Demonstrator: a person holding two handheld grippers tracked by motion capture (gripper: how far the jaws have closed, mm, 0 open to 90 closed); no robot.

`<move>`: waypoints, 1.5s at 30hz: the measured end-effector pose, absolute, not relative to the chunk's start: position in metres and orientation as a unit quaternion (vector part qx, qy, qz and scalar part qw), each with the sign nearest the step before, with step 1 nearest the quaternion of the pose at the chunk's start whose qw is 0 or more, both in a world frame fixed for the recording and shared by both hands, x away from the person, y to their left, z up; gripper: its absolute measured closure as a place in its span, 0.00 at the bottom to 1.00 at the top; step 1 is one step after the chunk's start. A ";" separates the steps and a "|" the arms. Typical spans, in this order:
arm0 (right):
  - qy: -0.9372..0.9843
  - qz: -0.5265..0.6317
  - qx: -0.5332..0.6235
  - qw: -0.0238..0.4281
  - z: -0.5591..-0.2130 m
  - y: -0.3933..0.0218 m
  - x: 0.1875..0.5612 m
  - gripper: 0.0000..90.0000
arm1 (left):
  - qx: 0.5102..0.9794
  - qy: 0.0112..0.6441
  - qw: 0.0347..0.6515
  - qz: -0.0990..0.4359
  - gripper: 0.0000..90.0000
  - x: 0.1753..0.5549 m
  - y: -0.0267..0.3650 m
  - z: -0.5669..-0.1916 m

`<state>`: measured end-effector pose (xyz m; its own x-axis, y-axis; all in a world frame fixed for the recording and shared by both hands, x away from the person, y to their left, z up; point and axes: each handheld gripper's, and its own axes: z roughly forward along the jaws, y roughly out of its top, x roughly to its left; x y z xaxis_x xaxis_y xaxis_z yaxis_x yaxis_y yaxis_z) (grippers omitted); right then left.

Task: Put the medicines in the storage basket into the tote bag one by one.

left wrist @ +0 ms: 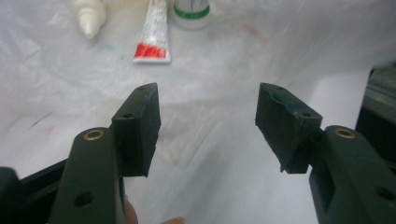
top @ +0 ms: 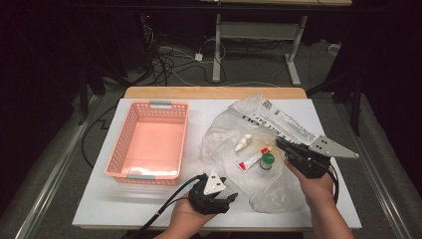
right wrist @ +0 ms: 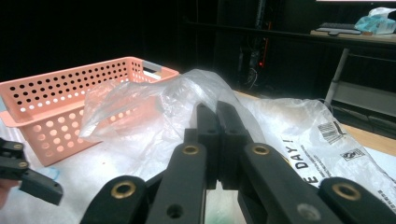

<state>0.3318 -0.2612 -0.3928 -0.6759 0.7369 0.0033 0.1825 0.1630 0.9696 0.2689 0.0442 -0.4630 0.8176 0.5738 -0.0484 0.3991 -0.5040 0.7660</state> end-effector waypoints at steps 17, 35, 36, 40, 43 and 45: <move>0.714 0.562 0.331 0.255 -0.393 -0.277 0.327 1.00 | 0.829 0.381 0.408 0.047 0.24 0.311 0.051 -0.490; 0.709 0.552 0.343 0.273 -0.391 -0.290 0.307 1.00 | 0.850 0.355 0.385 0.056 0.68 0.331 0.022 -0.492; 0.710 0.551 0.344 0.272 -0.391 -0.289 0.306 1.00 | 0.850 0.357 0.383 0.057 0.73 0.331 0.021 -0.492; 0.713 0.548 0.344 0.270 -0.393 -0.288 0.303 1.00 | 0.854 0.344 0.387 0.046 0.95 0.331 0.021 -0.492; 0.714 0.546 0.347 0.268 -0.395 -0.288 0.302 1.00 | 0.858 0.332 0.389 0.044 0.97 0.330 0.021 -0.492; 0.716 0.544 0.347 0.267 -0.396 -0.288 0.302 1.00 | 0.860 0.318 0.397 0.049 0.98 0.327 0.022 -0.491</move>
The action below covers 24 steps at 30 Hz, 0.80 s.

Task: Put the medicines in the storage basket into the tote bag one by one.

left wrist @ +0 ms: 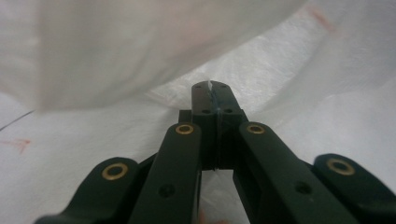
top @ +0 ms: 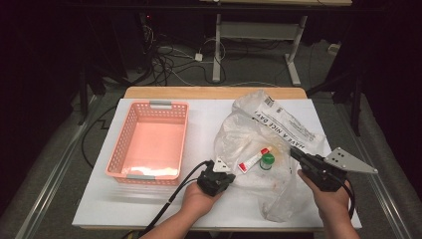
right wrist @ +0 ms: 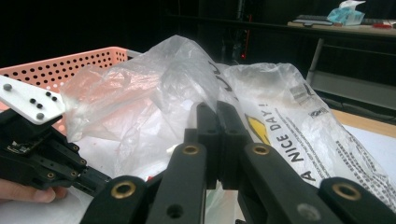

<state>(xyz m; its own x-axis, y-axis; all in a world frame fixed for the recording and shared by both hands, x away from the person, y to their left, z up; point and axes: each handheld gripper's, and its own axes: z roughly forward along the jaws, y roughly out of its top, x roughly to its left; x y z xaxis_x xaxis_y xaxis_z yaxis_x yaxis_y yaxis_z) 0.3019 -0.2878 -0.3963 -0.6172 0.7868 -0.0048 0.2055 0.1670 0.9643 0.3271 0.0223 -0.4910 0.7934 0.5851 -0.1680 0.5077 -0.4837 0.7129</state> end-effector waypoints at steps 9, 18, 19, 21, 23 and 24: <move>0.725 0.539 0.339 0.261 -0.402 -0.276 0.307 1.00 | 0.829 0.314 0.456 0.079 0.98 0.317 0.034 -0.489; 0.720 0.538 0.346 0.269 -0.405 -0.281 0.312 1.00 | 0.822 0.312 0.469 0.084 0.98 0.316 0.037 -0.487; 0.719 0.539 0.346 0.270 -0.405 -0.281 0.312 1.00 | 0.822 0.311 0.469 0.088 0.98 0.315 0.037 -0.487; 0.715 0.542 0.349 0.269 -0.404 -0.283 0.312 1.00 | 0.820 0.307 0.471 0.104 0.98 0.314 0.038 -0.485; 0.711 0.547 0.349 0.271 -0.403 -0.286 0.311 1.00 | 0.813 0.315 0.478 0.108 0.98 0.315 0.041 -0.482; 0.710 0.548 0.347 0.273 -0.403 -0.286 0.311 1.00 | 0.810 0.316 0.481 0.113 0.98 0.315 0.043 -0.479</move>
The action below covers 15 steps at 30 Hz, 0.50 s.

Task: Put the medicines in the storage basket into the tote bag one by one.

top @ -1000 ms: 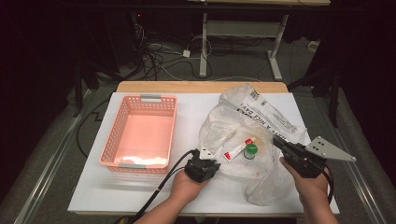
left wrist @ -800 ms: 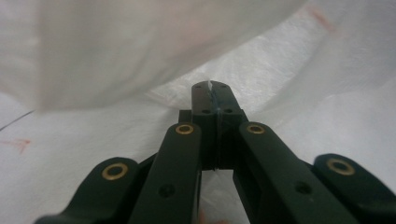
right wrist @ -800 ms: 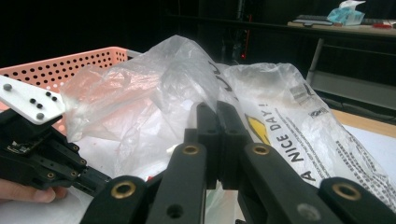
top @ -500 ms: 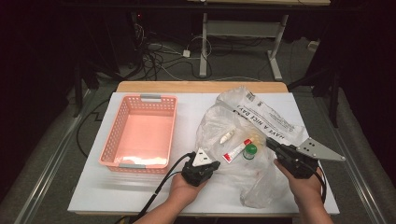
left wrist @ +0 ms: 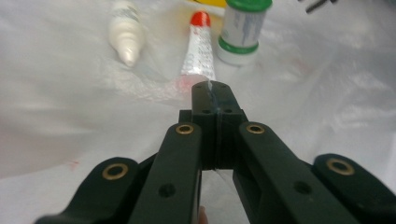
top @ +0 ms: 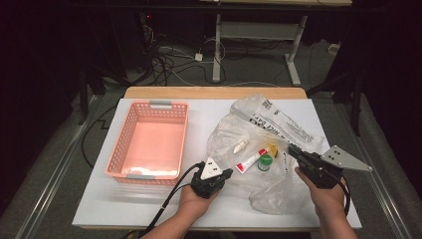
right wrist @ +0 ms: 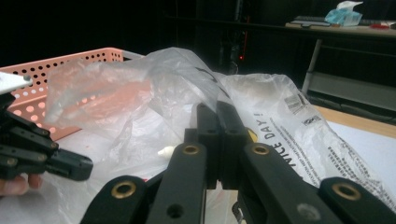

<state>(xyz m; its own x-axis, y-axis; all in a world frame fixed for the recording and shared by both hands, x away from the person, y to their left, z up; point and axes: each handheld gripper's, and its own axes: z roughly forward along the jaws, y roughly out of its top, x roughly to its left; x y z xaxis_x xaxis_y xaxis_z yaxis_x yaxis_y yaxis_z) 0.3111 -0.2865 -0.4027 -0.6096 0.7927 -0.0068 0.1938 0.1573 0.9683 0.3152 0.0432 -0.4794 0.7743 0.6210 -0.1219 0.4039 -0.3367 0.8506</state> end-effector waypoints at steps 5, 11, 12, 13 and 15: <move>0.704 0.558 0.346 0.272 -0.398 -0.289 0.311 1.00 | 0.794 0.317 0.499 0.141 0.98 0.313 0.051 -0.464; 0.695 0.565 0.343 0.282 -0.394 -0.288 0.310 1.00 | 0.786 0.311 0.510 0.159 0.98 0.306 0.055 -0.455; 0.695 0.564 0.343 0.283 -0.394 -0.287 0.309 1.00 | 0.785 0.310 0.511 0.164 0.98 0.304 0.056 -0.453; 0.696 0.563 0.343 0.283 -0.393 -0.286 0.308 1.00 | 0.784 0.309 0.512 0.166 0.98 0.303 0.057 -0.452; 0.695 0.564 0.341 0.287 -0.392 -0.284 0.307 1.00 | 0.782 0.305 0.516 0.171 0.98 0.301 0.058 -0.448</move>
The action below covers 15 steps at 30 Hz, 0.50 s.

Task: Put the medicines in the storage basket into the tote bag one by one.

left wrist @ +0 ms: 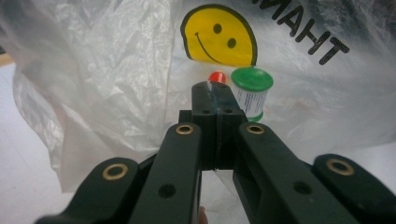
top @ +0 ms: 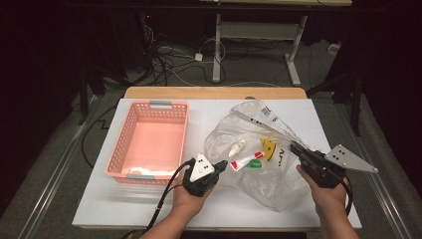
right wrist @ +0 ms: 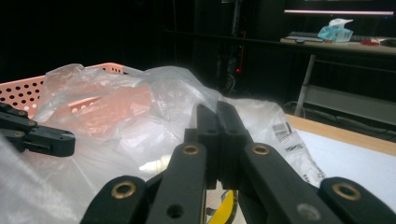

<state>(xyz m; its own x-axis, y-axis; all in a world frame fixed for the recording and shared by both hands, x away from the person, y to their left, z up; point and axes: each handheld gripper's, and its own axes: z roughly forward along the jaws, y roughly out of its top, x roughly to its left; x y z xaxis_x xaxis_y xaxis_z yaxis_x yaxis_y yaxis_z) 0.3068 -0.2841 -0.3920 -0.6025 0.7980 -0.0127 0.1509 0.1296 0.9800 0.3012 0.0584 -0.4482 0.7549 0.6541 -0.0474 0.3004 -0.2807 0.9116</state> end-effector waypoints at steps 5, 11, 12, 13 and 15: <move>0.695 0.563 0.339 0.290 -0.392 -0.279 0.307 1.00 | 0.775 0.302 0.527 0.175 0.98 0.301 0.060 -0.444; 0.694 0.564 0.342 0.290 -0.393 -0.276 0.309 1.00 | 0.774 0.299 0.528 0.180 0.98 0.302 0.062 -0.442; 0.694 0.563 0.342 0.291 -0.394 -0.276 0.310 1.00 | 0.773 0.300 0.530 0.181 0.98 0.302 0.062 -0.442; 0.694 0.562 0.344 0.289 -0.395 -0.276 0.310 1.00 | 0.771 0.300 0.531 0.182 0.98 0.302 0.063 -0.441; 0.694 0.563 0.345 0.289 -0.395 -0.276 0.310 1.00 | 0.770 0.300 0.533 0.183 0.98 0.301 0.063 -0.440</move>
